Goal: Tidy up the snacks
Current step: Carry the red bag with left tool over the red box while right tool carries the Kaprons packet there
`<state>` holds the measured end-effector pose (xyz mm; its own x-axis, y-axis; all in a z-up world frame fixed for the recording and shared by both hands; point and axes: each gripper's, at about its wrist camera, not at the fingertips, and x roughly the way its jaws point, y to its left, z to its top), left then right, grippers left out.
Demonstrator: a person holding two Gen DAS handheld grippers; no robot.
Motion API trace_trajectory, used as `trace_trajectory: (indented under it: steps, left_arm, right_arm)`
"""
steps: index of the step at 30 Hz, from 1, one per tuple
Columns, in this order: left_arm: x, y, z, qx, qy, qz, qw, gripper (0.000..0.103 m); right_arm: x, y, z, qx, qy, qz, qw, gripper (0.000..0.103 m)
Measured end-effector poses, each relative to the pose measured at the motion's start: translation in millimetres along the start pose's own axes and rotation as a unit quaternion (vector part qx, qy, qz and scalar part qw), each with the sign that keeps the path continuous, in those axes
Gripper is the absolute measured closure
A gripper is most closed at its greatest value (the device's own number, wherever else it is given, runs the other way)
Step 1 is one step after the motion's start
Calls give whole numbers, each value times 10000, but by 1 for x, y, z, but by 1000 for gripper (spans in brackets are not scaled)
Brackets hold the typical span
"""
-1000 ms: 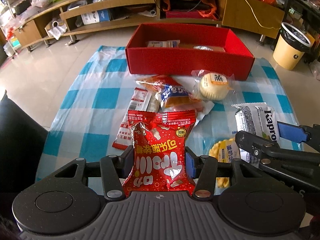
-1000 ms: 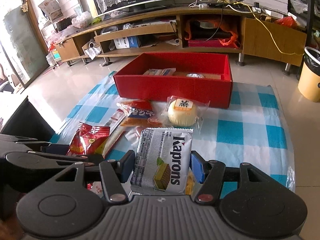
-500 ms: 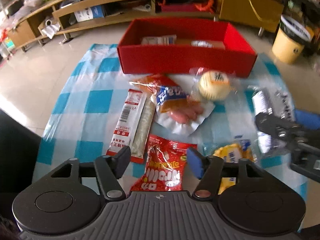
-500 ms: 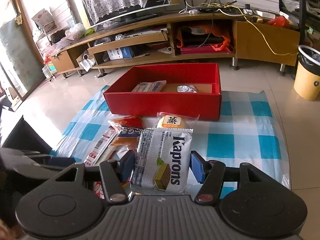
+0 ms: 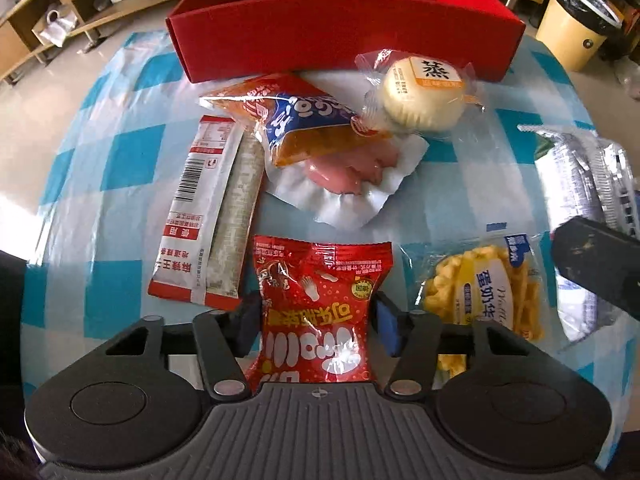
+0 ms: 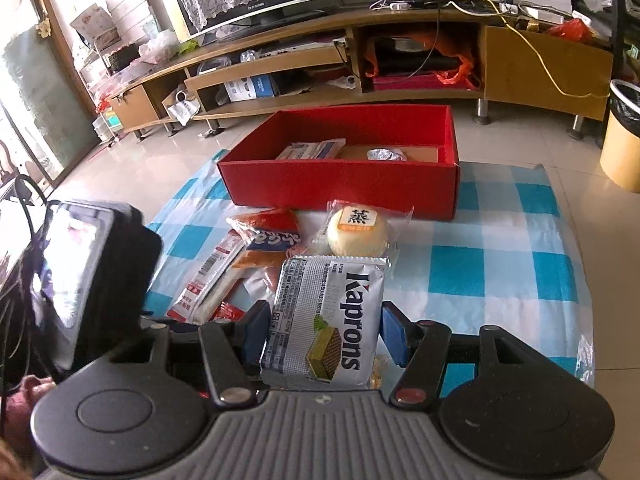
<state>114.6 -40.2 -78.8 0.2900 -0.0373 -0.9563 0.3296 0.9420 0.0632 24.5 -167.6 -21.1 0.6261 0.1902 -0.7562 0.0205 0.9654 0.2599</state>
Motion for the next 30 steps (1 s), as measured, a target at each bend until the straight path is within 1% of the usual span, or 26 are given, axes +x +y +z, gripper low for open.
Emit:
trace_trajectory:
  steps: [2,4,6,11,13,18,22,26,30]
  left_arm:
    - [-2,2,-3,-79,4,19,10000,42]
    - [-6,6,-3,-153,8,-68,9999,43]
    - [-14,9,-2,-221,-96,-111,9996,44]
    - [-42,10,6,-256,-518,-103,9983,43]
    - [-46,11,9,-305,-589,-111,9977,43]
    - [-55,17,18,-475,-716,-260,9960,43]
    - [-66,16,25,-478,-932,-207,9943,43]
    - [-70,17,34,-504,-1022,-245,9932,43]
    - [-71,14,43,-457,-1101,-177,9927,43]
  right_arm:
    - [0,-3,1,40,0,-19,10000,47]
    - [-1,-5,2,69,-32,-30,10000,47]
    - [-3,-5,3,86,-75,-27,9999,47]
    - [-4,-7,7,119,-156,-37,9998,47]
    - [-4,-8,8,145,-179,-50,9997,47]
    - [-3,-11,15,193,-249,-43,9995,47]
    - [-2,-11,23,198,-330,-44,9993,47]
    - [-1,-14,31,232,-404,-55,9989,47]
    - [1,-19,38,255,-450,-84,9986,47]
